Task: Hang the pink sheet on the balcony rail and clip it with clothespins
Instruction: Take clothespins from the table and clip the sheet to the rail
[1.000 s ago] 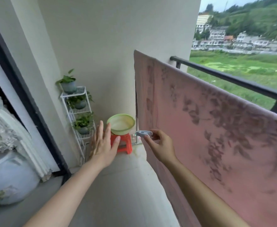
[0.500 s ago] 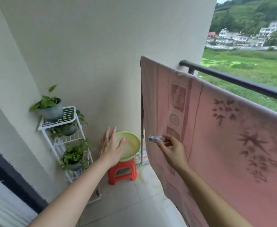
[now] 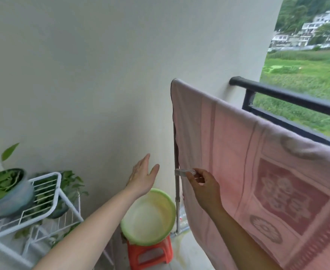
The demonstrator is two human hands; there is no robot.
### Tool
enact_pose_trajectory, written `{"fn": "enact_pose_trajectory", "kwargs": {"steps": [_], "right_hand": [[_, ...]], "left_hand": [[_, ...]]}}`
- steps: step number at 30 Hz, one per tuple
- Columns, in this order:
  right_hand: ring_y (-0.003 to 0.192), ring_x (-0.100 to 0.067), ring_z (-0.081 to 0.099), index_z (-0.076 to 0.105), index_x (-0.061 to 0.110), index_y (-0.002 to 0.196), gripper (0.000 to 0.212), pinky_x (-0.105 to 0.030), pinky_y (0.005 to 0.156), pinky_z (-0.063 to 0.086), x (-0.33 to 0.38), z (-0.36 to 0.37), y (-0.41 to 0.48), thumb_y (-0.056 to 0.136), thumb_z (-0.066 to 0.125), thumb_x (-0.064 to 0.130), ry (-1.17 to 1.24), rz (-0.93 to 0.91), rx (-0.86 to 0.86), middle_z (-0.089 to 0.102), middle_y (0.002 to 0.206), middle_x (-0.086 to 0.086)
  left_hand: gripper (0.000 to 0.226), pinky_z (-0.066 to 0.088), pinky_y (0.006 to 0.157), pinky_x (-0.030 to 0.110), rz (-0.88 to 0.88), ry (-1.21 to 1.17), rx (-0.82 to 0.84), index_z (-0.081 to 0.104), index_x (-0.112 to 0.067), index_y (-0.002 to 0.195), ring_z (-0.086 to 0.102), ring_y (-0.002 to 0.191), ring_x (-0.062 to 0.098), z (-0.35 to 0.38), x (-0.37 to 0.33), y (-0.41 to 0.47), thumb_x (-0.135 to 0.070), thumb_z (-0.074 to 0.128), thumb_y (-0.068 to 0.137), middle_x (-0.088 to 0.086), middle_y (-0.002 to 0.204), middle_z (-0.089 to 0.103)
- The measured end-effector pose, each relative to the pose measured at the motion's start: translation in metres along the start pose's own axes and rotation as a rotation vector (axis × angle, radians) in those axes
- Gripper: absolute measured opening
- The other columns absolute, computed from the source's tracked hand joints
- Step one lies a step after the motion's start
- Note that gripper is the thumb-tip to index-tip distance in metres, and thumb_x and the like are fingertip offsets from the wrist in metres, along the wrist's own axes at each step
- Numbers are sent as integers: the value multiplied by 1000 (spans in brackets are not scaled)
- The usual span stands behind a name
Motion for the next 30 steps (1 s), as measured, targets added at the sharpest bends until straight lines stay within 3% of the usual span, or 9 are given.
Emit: {"fn": "enact_pose_trajectory", "kwargs": {"steps": [3,7,9,13,14,19,22,26,30], "right_hand": [[82,9,60,63,32,101,8,-10,67,45,7,19,41,94,64,33,1,-1,8,68,96,13],[83,8,62,62,34,98,8,-5,67,44,10,37,80,92,66,30,1,17,-52,68,96,15],[83,7,62,61,37,95,10,-5,68,44,13,45,91,92,67,28,-18,20,-93,68,94,15],[83,5,62,63,34,99,9,-8,69,45,21,59,113,91,67,33,-116,39,-147,68,92,14],[82,5,62,63,34,100,11,-10,70,45,24,61,119,91,67,36,-148,51,-187,69,92,14],[78,9,59,64,27,105,16,-9,69,44,41,74,139,91,66,34,-148,129,-362,68,93,11],[80,8,59,65,26,107,18,-8,70,45,48,84,146,91,66,35,-159,157,-413,69,96,12],[81,5,60,66,26,104,13,-9,70,45,56,92,155,92,66,33,-218,162,-424,69,94,11],[82,4,62,64,30,101,9,-10,72,47,64,93,165,93,65,32,-232,136,-441,69,91,12]], "left_hand": [[62,16,121,35,5,-127,4,20,-18,154,21,148,17,-6,-9,65,-46,36,102,2,160,25],[57,17,109,18,70,-418,-16,26,-12,152,28,145,15,-22,-53,150,-41,33,104,2,158,31],[57,19,108,17,144,-565,-32,29,-11,151,30,144,12,-40,-82,192,-41,34,104,1,157,32],[49,32,98,1,335,-794,10,44,-13,144,43,125,-4,-66,-135,249,-37,44,102,-10,142,47],[45,36,99,2,367,-859,41,51,-13,140,47,122,-5,-69,-143,256,-36,48,101,-11,138,52],[30,50,102,42,323,-1156,258,75,-13,110,66,111,13,-60,-141,287,-30,74,86,-2,113,73],[16,53,96,45,315,-1211,274,78,-13,96,70,101,18,-65,-142,298,-20,77,83,2,101,76],[5,58,84,47,446,-1056,198,76,-20,84,65,73,11,-75,-150,309,-23,73,86,-2,78,73],[12,59,80,46,540,-940,178,70,-24,81,68,77,17,-80,-148,320,-31,65,90,-5,78,71]]}}
Point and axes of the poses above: each hand's wrist, its own y-axis towards the middle knuckle, its own z-axis out of the palm, x = y × z, the point moved 6 cm from there along y, towards the middle knuckle
